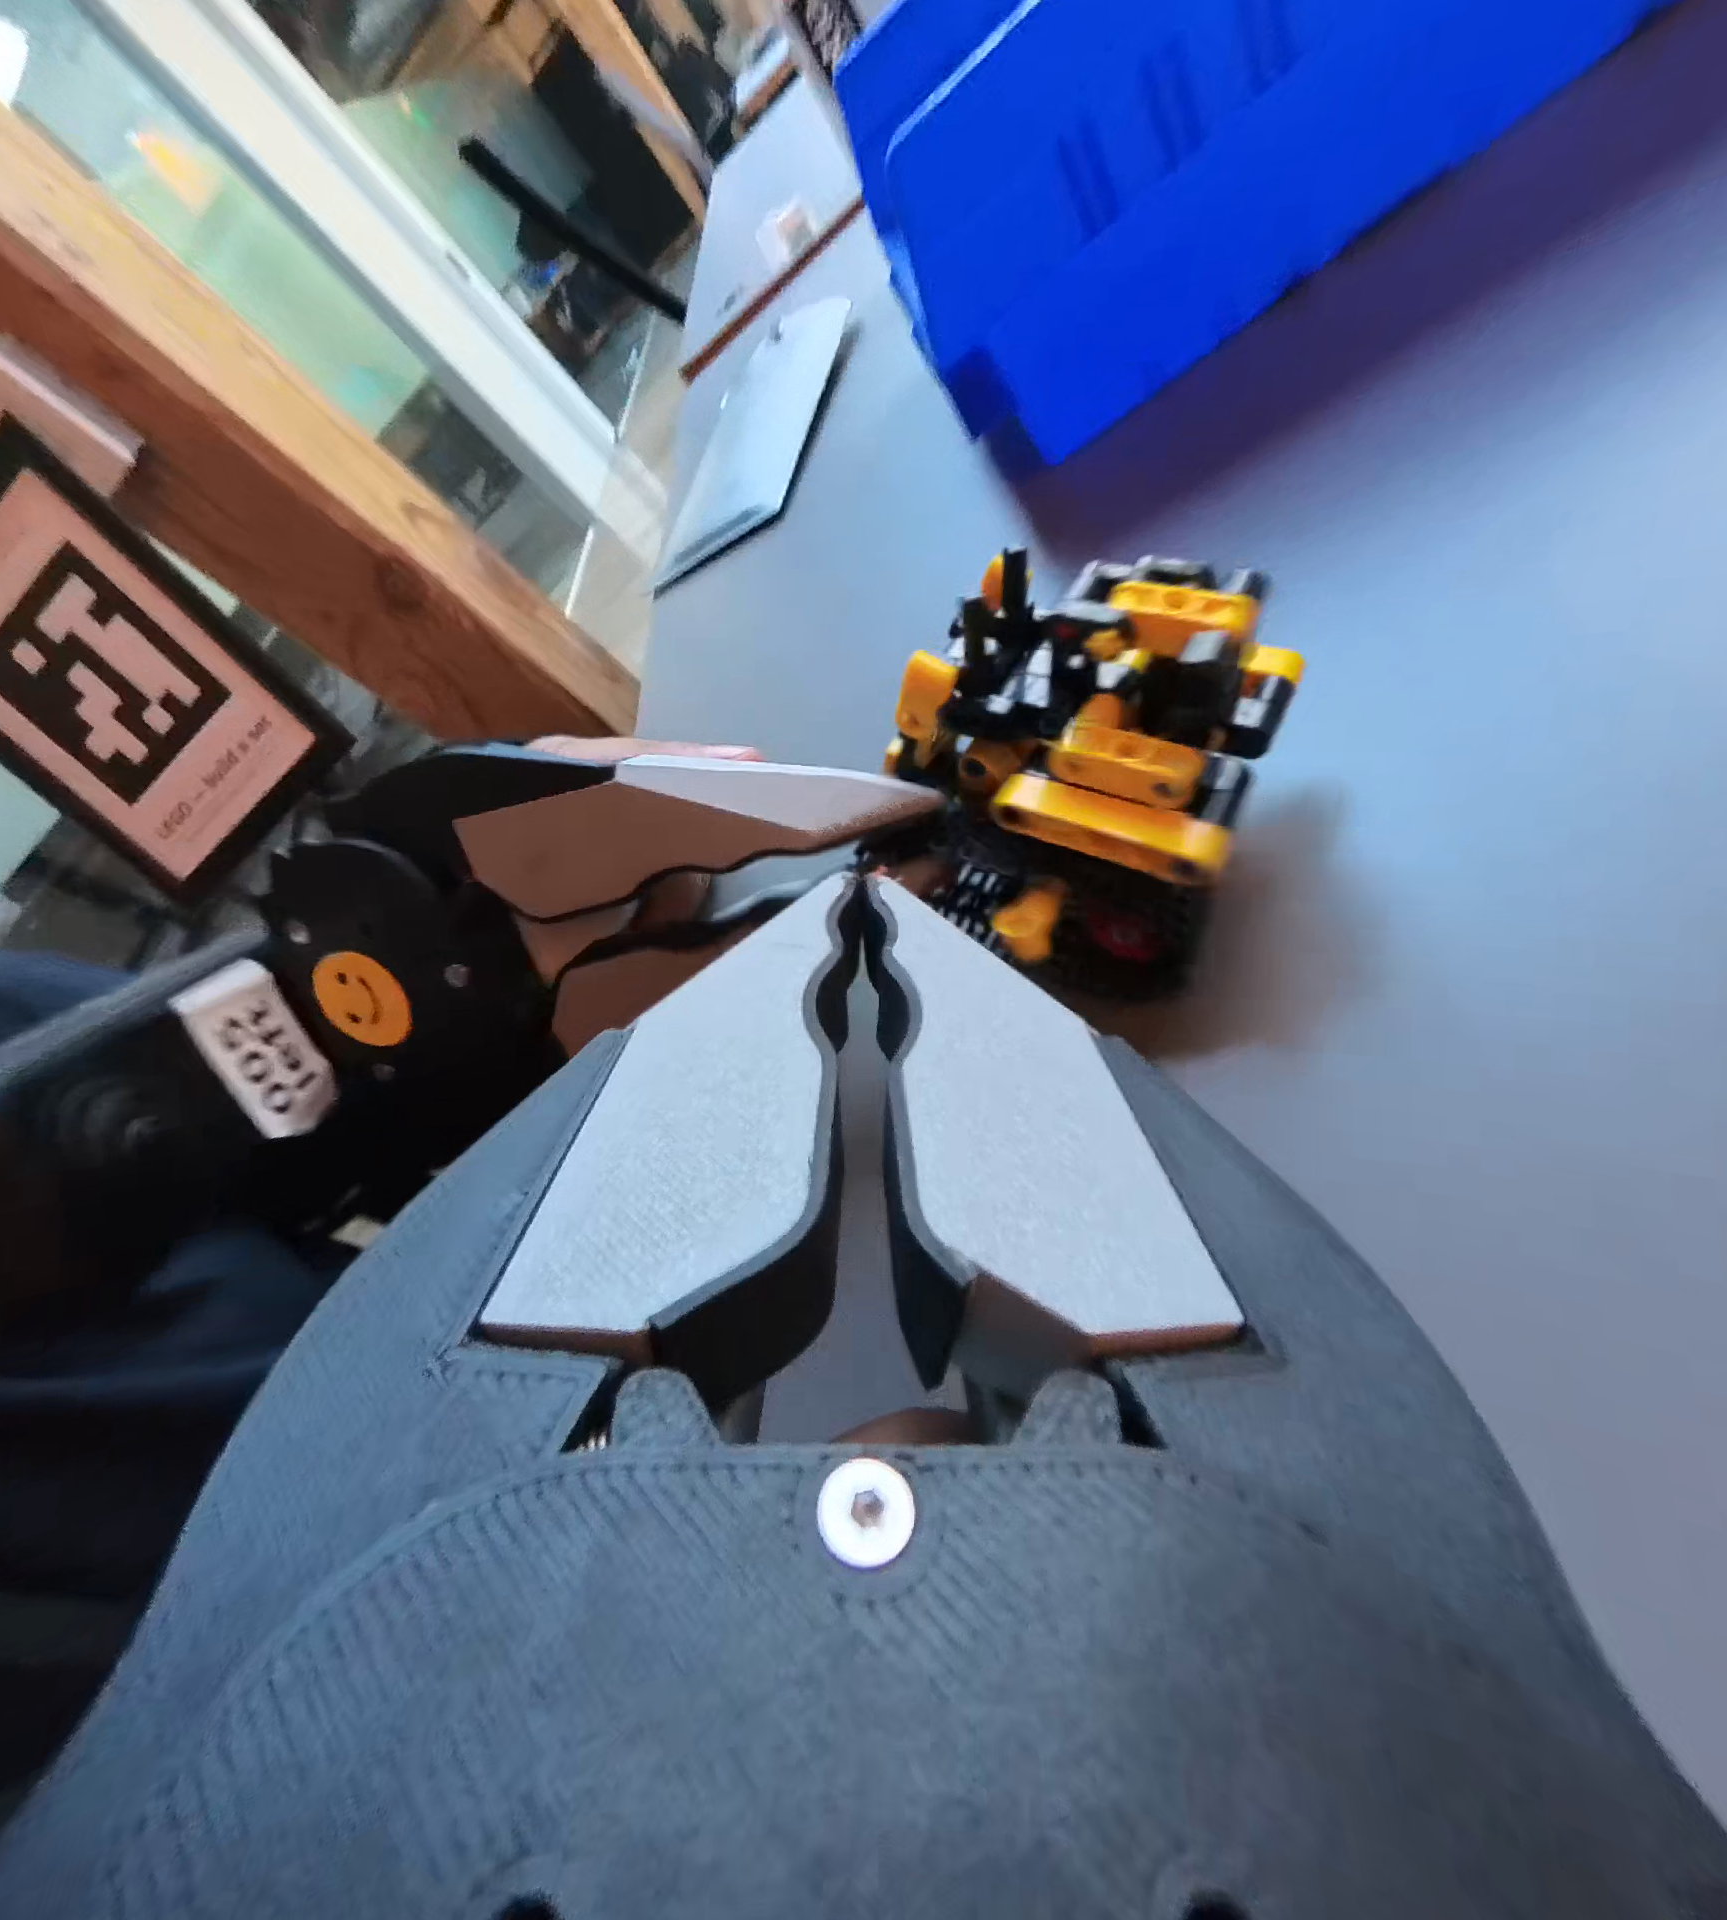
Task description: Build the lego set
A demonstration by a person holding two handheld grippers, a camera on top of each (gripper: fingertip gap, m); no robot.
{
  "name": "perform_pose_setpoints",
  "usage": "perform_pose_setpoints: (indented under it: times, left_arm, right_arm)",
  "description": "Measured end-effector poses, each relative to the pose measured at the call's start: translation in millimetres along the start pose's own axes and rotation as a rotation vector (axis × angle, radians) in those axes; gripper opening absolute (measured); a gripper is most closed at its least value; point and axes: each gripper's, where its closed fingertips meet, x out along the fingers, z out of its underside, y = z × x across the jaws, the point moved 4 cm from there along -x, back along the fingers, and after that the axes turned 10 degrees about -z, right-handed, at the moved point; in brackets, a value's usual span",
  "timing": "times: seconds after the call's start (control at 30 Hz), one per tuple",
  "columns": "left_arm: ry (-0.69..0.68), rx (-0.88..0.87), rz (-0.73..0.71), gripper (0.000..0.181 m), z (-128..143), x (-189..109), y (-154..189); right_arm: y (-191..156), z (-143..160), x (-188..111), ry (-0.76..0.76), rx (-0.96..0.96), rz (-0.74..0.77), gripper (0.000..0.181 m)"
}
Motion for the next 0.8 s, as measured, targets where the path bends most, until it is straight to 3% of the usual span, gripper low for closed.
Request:
perform_pose_setpoints:
  times: [0.2,0.33,0.5,0.8]
  left_arm:
    - [-0.006,-0.001,-0.007,0.0,13.9,-1.7,-8.3]
    - [0.016,-0.015,0.039,0.0,19.1,-2.5,-9.7]
    - [0.034,-0.03,0.077,0.0,23.5,-3.5,-11.7]
    - [0.07,0.007,0.117,0.0,32.2,-7.2,-11.9]
  right_arm:
    - [-2.1,-5.4,-2.7,0.027,-0.02,-0.037,0.0]
    - [0.8,-6.6,4.6,-0.147,-0.442,0.216,0.024]
    - [7.0,1.3,27.7,-0.436,-1.097,0.542,0.008]
    - [0.7,2.7,44.7,-0.494,-1.409,0.593,0.0]
